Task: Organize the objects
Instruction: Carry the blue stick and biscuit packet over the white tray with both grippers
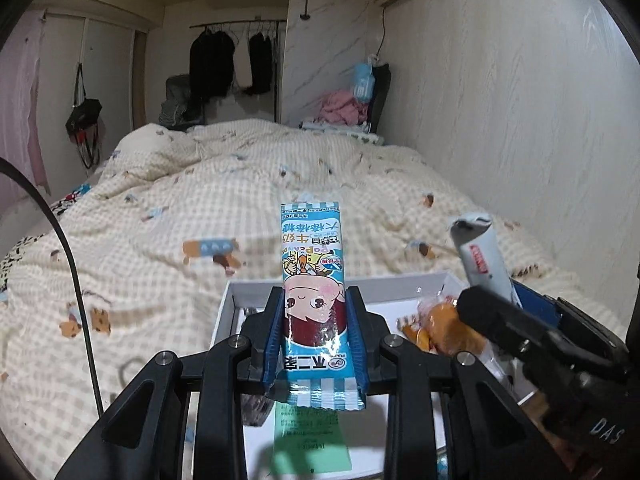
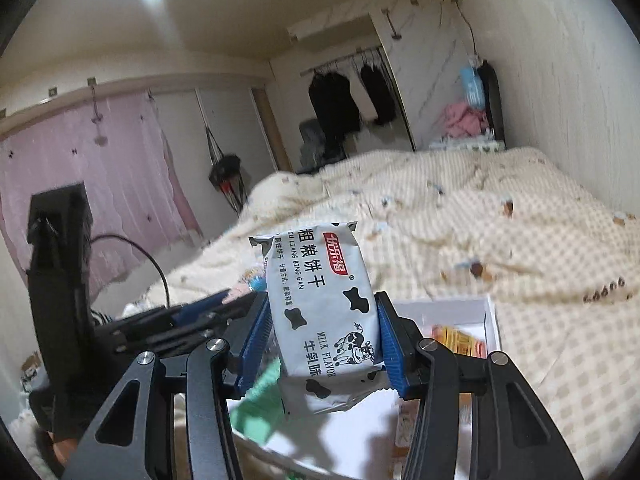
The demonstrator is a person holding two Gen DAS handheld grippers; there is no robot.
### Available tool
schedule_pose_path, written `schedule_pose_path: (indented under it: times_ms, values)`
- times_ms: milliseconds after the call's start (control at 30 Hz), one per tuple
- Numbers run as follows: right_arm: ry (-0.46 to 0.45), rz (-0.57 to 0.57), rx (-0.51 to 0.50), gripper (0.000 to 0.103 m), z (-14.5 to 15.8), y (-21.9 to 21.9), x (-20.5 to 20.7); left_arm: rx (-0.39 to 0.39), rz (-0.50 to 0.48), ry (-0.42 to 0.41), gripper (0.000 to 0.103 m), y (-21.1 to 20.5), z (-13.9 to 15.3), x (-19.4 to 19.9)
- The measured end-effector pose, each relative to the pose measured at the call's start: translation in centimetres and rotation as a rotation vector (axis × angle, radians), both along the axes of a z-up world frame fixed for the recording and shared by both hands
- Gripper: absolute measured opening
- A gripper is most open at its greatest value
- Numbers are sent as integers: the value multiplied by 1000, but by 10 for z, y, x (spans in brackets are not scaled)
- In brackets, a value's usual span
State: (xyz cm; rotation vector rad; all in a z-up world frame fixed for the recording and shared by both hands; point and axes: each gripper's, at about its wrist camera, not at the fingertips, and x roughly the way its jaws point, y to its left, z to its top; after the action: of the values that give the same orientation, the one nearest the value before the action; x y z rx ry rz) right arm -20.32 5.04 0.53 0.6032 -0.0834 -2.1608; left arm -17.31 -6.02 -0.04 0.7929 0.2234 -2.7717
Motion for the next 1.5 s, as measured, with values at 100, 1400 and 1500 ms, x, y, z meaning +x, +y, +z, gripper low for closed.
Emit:
schedule_pose_path:
  times_ms: [100, 1400, 1500]
  values:
    - [-14, 20, 23, 52, -2, -3, -4, -30, -10, -4, 33, 14, -2, 2]
    - [-310, 0, 106, 52, -47, -5, -35, -55, 28, -208, 33, 8, -46, -22]
    - [-311, 1, 103, 52, -46, -6, -35, -54, 28, -212, 33, 8, -46, -23]
